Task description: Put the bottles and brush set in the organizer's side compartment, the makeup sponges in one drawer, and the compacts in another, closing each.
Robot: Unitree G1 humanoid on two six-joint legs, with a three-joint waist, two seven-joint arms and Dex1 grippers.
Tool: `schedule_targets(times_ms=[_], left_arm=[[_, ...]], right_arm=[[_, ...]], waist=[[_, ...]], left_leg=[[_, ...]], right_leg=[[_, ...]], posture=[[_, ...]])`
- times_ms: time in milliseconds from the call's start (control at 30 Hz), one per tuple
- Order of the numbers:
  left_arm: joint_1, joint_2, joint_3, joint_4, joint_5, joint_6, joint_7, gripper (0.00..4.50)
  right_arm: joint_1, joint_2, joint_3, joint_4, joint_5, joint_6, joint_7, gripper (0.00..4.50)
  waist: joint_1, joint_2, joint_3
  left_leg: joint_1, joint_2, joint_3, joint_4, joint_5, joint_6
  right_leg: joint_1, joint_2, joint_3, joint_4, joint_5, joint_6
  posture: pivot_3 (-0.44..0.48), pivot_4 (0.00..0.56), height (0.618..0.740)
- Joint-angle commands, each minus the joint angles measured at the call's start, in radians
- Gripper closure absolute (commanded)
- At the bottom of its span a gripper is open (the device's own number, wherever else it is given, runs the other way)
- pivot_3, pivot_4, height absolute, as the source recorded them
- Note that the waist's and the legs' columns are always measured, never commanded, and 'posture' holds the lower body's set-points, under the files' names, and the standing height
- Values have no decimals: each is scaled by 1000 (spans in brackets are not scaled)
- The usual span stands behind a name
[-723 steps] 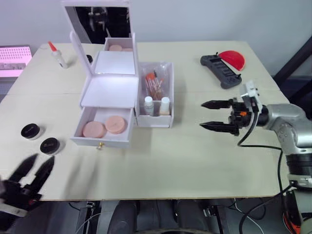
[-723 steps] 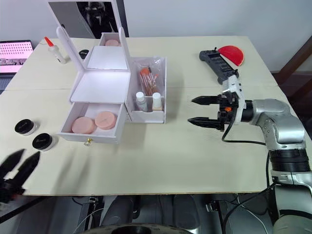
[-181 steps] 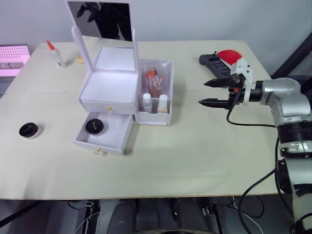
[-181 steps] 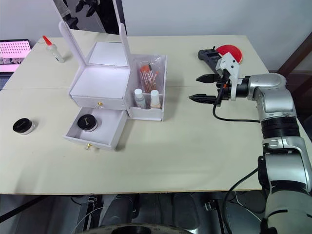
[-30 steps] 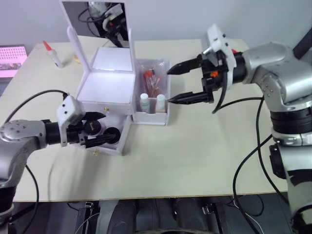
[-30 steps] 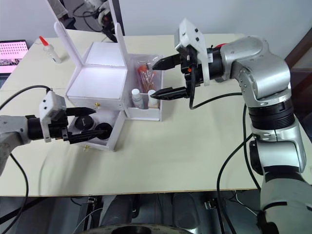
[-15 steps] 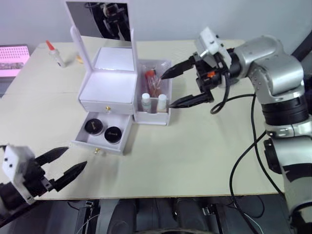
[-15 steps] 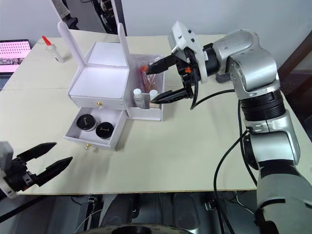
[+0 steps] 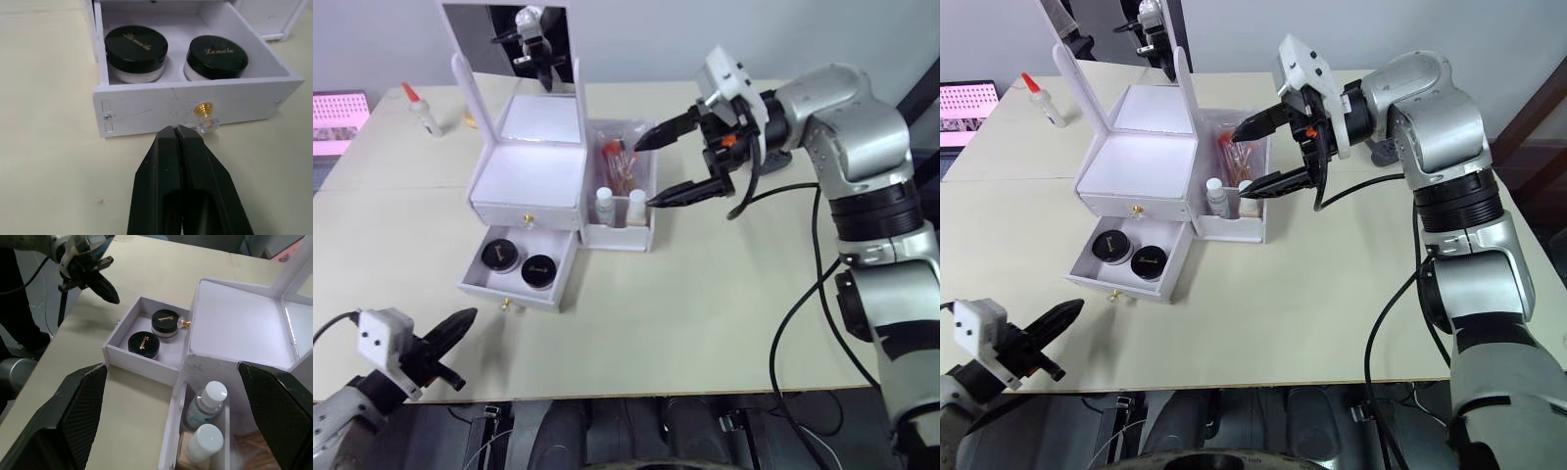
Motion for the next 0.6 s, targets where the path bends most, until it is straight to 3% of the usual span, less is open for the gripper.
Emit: schedule_targets(times_ms=[33, 600], left_arm=[[-28, 12, -21, 30, 9, -40, 9, 4438], [-353, 148, -176, 99, 32, -1, 47, 4438]], right_arm=[[-35, -11, -37, -12, -4, -7, -8, 0], [-52, -4, -50, 59, -42, -59, -54, 0]], waist=[[1, 0, 0], [0, 0, 0]], left_leg=[[0, 0, 0, 0, 0, 0], [0, 0, -1, -1, 0, 0]], right_leg=[[0, 0, 0, 0, 0, 0], [-1, 1, 0, 1, 2, 5]], posture=[[0, 150, 740], [0, 150, 740]])
